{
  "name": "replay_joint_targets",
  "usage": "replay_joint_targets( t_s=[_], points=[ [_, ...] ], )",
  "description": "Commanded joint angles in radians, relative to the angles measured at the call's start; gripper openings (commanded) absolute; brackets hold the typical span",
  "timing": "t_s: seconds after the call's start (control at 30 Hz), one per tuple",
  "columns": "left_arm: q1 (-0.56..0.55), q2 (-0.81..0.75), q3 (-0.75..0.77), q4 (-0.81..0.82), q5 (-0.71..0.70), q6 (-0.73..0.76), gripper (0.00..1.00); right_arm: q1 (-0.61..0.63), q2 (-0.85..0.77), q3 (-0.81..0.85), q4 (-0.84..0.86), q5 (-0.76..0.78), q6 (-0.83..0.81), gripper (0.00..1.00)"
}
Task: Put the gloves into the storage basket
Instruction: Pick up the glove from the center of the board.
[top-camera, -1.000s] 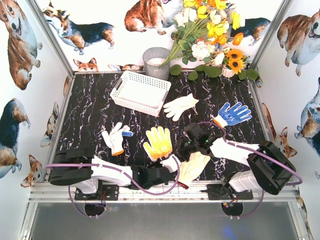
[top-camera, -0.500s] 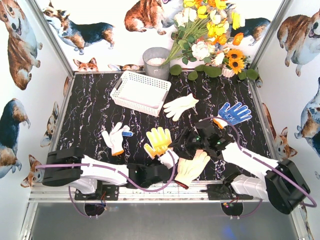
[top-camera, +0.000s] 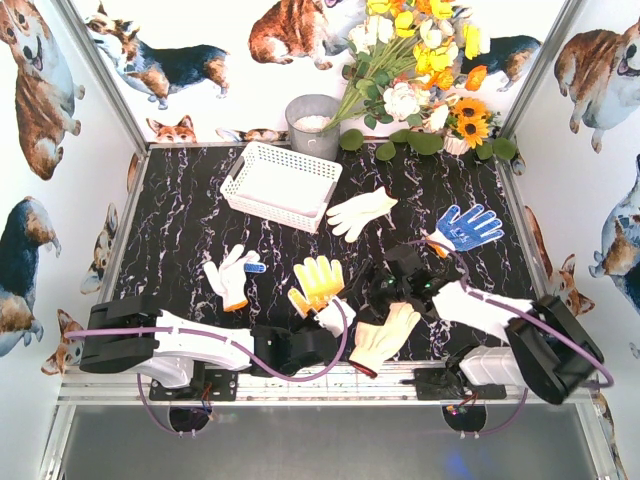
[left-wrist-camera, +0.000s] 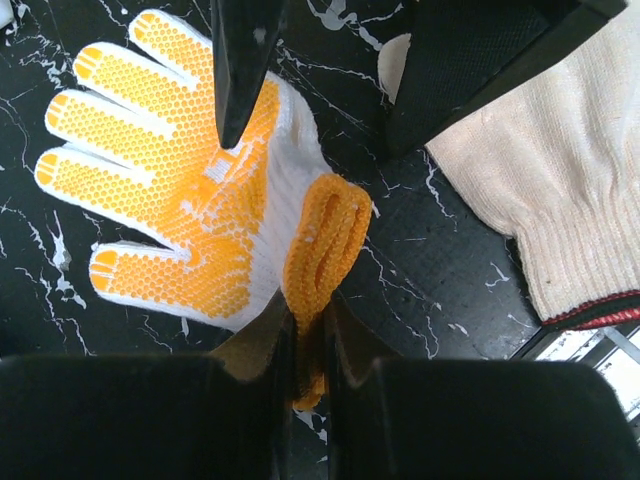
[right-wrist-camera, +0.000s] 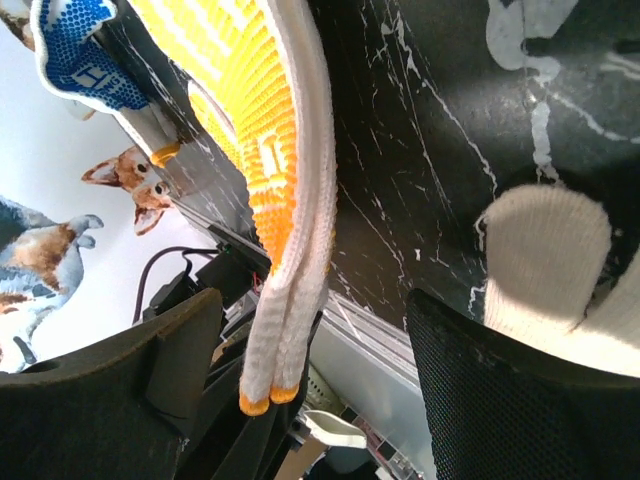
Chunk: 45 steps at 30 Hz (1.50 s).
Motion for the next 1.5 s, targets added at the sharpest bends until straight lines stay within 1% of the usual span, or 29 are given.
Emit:
replay_joint_targets(
  t_s=[0.0,0.13,0.63,0.8,0.9,1.0,1.1,1.3,1.47],
  points=[
    [0.0,-0.024,0.038,0.002,0.017,-0.013,0.0,-0.002,0.052,0.006,0.124,-0.05,-0.02,0.76],
    [0.0,-0.026,0.044,0.002,0.032,-0.004,0.0,-0.001,0.114,0.008,0.174,-0.073,-0.026,0.75],
    [0.0,-0.08,0.041,-0.047,0.08,0.0,0.0,0.007,0.361,0.043,0.413,-0.167,0.014,0.65],
    [0.0,-0.104,0.052,-0.083,0.088,0.007,0.0,0.008,0.385,0.059,0.414,-0.161,0.002,0.65],
    [0.0,-0.115,0.059,-0.095,0.091,0.01,0.0,0.011,0.405,0.07,0.419,-0.17,-0.005,0.59],
    [0.0,-0.121,0.061,-0.097,0.095,0.008,0.0,0.013,0.427,0.074,0.435,-0.179,-0.004,0.51],
    [0.0,-0.127,0.062,-0.099,0.107,0.002,0.0,0.013,0.444,0.067,0.469,-0.183,0.008,0.45],
    [-0.001,-0.138,0.069,-0.111,0.132,-0.004,0.0,0.015,0.473,0.064,0.547,-0.203,0.037,0.39],
    [-0.006,-0.143,0.076,-0.117,0.132,-0.01,0.0,0.02,0.453,0.067,0.549,-0.192,0.032,0.31]
  ],
)
